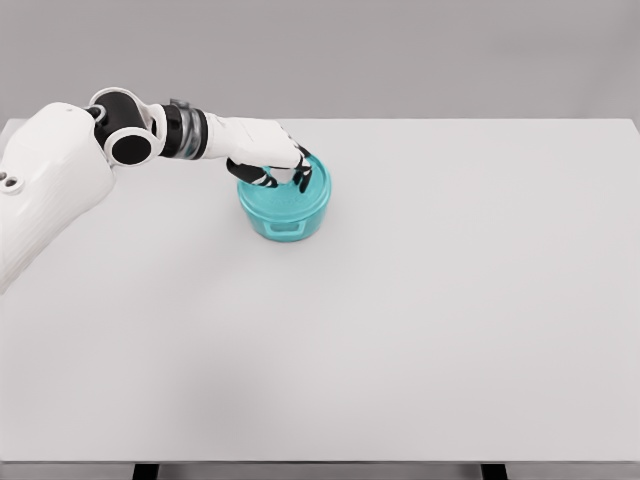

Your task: Open the lid of the pot with left arm

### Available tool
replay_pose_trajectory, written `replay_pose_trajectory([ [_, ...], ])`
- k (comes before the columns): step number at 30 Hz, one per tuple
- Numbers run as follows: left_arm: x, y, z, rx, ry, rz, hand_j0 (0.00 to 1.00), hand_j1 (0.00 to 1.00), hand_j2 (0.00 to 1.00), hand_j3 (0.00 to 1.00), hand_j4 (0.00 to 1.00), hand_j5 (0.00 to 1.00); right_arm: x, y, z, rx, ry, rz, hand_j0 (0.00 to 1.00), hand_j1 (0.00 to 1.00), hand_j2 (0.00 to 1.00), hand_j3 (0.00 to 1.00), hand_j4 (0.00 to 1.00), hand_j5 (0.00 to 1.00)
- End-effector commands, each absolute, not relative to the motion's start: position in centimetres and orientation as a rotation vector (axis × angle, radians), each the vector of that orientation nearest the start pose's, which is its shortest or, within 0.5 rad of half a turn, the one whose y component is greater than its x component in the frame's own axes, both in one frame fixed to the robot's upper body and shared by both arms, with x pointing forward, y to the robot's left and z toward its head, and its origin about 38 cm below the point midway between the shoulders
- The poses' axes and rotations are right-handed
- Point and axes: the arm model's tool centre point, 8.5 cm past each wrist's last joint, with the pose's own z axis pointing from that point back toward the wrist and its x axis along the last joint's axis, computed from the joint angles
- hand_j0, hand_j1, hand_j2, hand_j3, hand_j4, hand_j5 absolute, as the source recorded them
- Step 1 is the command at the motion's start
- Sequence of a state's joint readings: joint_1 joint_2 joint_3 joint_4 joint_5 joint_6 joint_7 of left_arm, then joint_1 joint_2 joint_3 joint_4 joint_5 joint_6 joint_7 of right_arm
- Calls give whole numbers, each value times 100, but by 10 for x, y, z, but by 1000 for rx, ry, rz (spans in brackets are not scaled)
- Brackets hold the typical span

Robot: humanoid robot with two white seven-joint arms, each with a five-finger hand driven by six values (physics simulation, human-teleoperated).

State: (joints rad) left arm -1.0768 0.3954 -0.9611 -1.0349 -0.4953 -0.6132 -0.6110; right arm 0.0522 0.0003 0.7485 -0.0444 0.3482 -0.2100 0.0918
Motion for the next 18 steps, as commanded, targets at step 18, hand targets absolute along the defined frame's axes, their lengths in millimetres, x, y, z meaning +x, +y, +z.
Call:
replay_pose_trajectory([
  [18,527,202,243,-580,1684,3145,45,45,45,45,45,45,-18,-237,-262,157,-90,1100,100,100,100,100,100,100],
])
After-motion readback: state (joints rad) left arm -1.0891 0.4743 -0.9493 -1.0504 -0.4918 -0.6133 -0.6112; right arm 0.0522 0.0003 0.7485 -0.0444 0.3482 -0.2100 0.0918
